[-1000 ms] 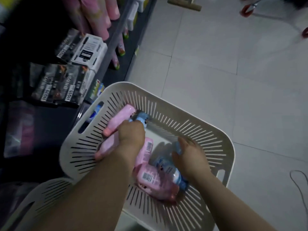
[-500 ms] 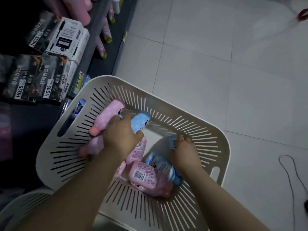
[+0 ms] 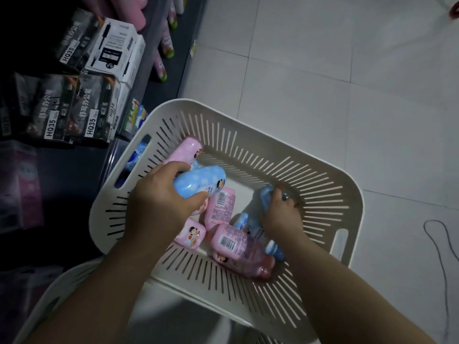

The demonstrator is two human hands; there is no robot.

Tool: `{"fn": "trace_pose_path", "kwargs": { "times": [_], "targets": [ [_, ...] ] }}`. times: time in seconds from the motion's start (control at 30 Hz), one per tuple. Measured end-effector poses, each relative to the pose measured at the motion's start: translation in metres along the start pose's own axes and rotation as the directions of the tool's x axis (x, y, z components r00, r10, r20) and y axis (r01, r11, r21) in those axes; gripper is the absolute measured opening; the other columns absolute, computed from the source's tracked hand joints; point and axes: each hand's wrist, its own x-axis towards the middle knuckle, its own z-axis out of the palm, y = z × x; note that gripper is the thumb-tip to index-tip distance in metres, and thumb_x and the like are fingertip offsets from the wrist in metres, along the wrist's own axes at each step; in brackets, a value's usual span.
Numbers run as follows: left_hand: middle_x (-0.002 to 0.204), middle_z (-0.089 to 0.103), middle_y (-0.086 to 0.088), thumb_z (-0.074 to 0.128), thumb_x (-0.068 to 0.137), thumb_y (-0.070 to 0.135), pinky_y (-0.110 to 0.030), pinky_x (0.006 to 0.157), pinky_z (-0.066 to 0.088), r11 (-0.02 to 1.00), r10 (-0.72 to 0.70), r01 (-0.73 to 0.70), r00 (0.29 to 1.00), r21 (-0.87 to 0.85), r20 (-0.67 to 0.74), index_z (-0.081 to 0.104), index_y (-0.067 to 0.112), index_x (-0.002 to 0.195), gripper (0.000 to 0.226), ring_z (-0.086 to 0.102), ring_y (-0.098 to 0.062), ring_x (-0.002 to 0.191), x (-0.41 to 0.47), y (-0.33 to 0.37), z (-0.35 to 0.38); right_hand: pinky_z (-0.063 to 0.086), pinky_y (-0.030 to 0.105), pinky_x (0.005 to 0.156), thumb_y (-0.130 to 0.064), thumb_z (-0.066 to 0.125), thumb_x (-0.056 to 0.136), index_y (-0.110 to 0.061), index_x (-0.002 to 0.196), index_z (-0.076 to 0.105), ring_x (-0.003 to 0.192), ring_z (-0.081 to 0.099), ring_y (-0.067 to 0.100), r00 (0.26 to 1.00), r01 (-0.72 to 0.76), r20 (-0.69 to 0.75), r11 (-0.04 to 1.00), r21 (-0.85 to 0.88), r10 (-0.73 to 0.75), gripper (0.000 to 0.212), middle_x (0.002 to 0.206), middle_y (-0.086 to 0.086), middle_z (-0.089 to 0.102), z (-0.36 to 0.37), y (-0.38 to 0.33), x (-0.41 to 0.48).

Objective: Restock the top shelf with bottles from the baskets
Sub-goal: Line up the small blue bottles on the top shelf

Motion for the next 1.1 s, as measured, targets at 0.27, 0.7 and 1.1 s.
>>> {"fn": "trace_pose_path", "kwargs": {
  "times": [0.27,0.7,1.1],
  "targets": [
    [0.092,0.067,0.009,0.086,0.06,0.033,-0.032,0.076,0.051,0.997,-0.071,0.071,0.998,-0.02,-0.002,0.063,0.027,0.1,0.046,0.063,-0.017,0.083,-0.018,0.024,-0.06,0.039,0.027,0.067,-0.035,0.07,0.076,-0.015,0.105,0.036,0.083,0.056,0.026,0.992,0.117,0.011,0.947,0.299,-0.126,0.049,0.094,0.004,0.054,-0.065,-0.033,-0.084],
    [0.109,0.06,-0.001,0.082,0.068,0.026,-0.036,0.086,0.048,0.996,0.052,-0.05,0.998,0.07,-0.026,0.062,0.025,0.11,0.046,0.06,-0.024,0.097,-0.118,0.065,-0.195,0.048,0.029,0.065,-0.044,0.069,0.069,-0.013,0.094,0.064,0.081,0.064,0.025,0.897,0.438,-0.062,0.899,-0.019,-0.438,0.04,0.092,0.007,0.068,-0.179,-0.056,-0.246],
    [0.122,0.057,0.002,0.074,0.078,0.027,-0.032,0.087,0.045,0.985,-0.075,0.116,0.955,0.13,-0.287,0.05,0.026,0.122,0.05,0.056,-0.021,0.107,-0.311,0.121,-0.272,0.054,0.035,0.07,-0.033,0.074,0.066,-0.013,0.097,0.064,0.081,0.064,0.024,0.608,0.748,-0.107,0.613,-0.256,-0.787,0.038,0.093,0.008,0.069,-0.213,-0.005,-0.405]
  ]
}}
